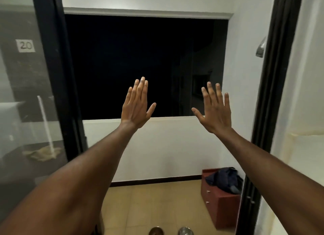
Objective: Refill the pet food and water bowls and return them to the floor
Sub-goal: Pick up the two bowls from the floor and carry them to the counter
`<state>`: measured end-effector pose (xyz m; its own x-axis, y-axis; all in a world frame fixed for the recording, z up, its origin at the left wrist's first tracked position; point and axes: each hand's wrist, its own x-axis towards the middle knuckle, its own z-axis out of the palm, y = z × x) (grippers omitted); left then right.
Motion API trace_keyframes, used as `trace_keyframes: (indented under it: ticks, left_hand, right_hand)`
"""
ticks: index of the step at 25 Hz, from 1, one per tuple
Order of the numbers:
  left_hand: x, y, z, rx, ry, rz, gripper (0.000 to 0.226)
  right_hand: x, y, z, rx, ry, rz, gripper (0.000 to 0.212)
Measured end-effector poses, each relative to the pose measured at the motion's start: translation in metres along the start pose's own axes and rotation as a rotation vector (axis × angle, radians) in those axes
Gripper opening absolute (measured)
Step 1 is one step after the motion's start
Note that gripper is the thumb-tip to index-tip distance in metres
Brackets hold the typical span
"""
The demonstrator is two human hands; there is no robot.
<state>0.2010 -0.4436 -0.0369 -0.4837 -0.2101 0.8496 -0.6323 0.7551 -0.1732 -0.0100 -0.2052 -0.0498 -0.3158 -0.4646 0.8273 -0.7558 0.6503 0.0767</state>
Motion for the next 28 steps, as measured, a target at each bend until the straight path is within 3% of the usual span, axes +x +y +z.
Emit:
trace_keyframes:
  ticks: [12, 19, 21, 28]
  left_hand:
    - [0.011, -0.088, 0.111, 0.003, -0.093, -0.065, 0.086]
    - [-0.021, -0.083, 0.228, -0.094, -0.208, -0.066, 0.085]
    - [-0.038, -0.069, 0.287, -0.134, -0.331, -0.072, 0.086]
    - [-0.110, -0.033, 0.411, -0.143, -0.513, -0.082, 0.087]
  right_hand:
    - [0.060, -0.087, 0.144, 0.098, -0.022, -0.014, 0.089]
    - [0.046, -0.098, 0.244, 0.113, -0.094, 0.022, 0.089]
    - [0.034, -0.091, 0.300, 0.137, -0.194, 0.030, 0.089]
    - [-0.025, -0.075, 0.439, 0.178, -0.359, 0.002, 0.090]
